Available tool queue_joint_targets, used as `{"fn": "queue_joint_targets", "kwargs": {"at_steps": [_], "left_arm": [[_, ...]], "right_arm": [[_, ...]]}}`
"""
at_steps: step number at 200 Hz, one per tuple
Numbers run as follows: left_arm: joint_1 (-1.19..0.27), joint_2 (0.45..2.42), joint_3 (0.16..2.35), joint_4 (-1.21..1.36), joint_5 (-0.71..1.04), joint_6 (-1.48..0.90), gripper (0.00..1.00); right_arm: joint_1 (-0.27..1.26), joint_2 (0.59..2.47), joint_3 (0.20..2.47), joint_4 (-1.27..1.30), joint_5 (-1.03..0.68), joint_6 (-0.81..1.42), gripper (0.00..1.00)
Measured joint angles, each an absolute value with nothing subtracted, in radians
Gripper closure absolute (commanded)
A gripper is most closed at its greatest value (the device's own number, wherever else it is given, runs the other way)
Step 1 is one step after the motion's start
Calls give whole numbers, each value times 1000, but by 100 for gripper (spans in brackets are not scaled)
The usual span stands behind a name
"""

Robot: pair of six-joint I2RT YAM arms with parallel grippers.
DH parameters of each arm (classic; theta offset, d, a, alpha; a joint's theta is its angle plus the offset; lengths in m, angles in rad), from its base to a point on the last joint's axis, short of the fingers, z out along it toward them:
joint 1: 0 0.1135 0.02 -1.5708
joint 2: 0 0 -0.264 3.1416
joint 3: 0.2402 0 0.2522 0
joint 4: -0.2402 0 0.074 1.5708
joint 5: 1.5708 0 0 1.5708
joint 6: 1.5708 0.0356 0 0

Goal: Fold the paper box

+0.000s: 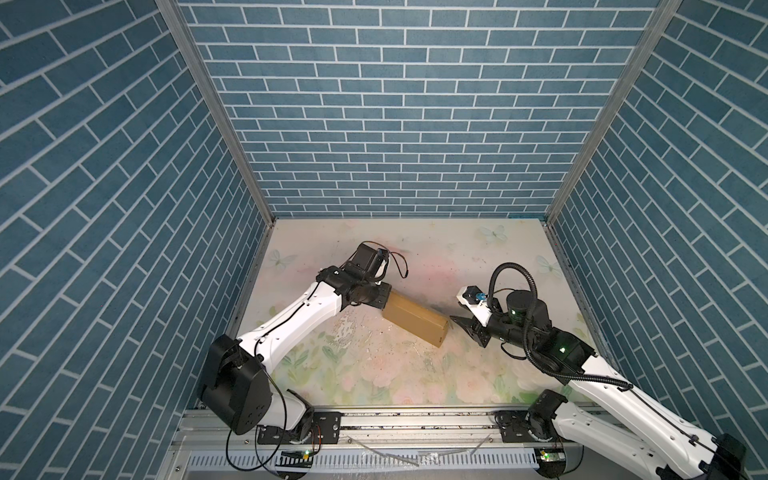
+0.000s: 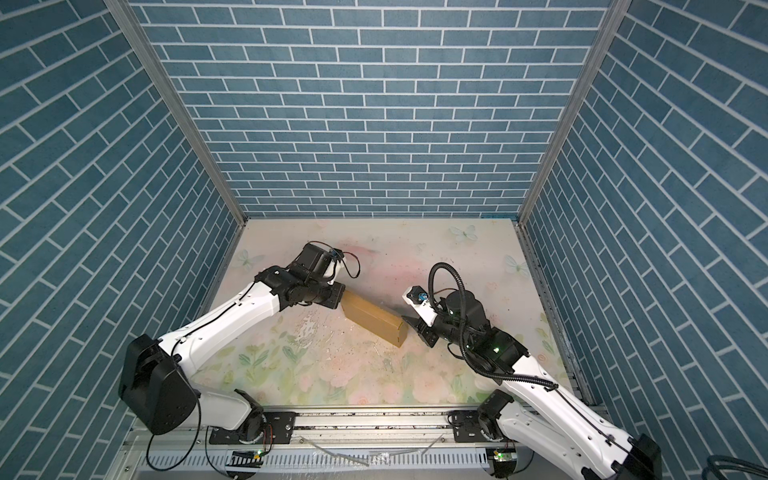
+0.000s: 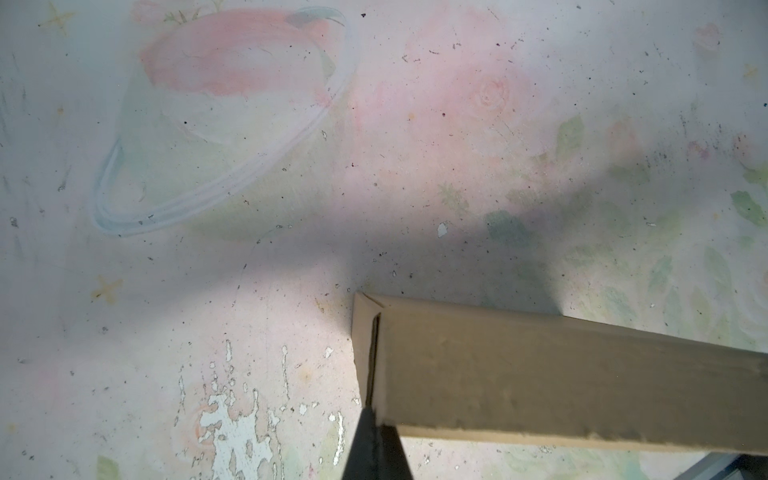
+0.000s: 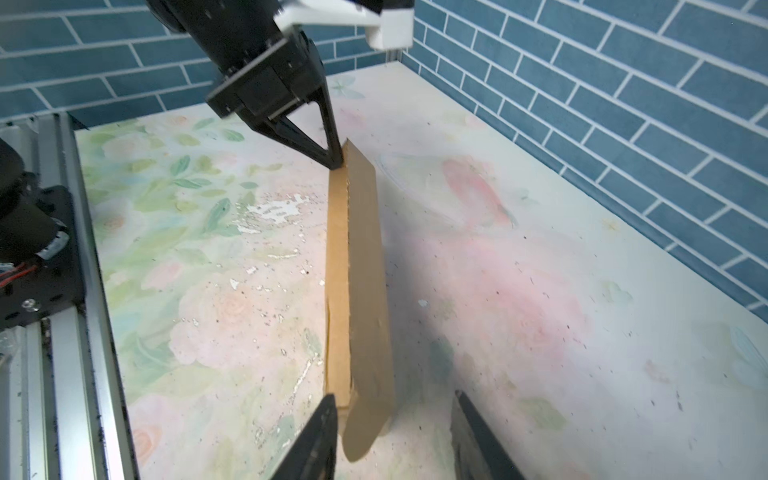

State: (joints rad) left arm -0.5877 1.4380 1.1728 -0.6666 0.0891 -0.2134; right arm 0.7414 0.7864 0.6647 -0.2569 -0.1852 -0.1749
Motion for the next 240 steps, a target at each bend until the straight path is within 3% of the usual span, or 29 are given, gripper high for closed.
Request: {"fn": "queue_joint_targets", "kwargs": {"at_steps": [98,240], "left_arm": [[-588,1490,1248,-736,84,-221,100],[-588,1512,1314,-803,71,-225,100]], "right_arm": [[741,790,665,-348,-38,-133,56],[753,870,663,-362,-63,-101,56]]}}
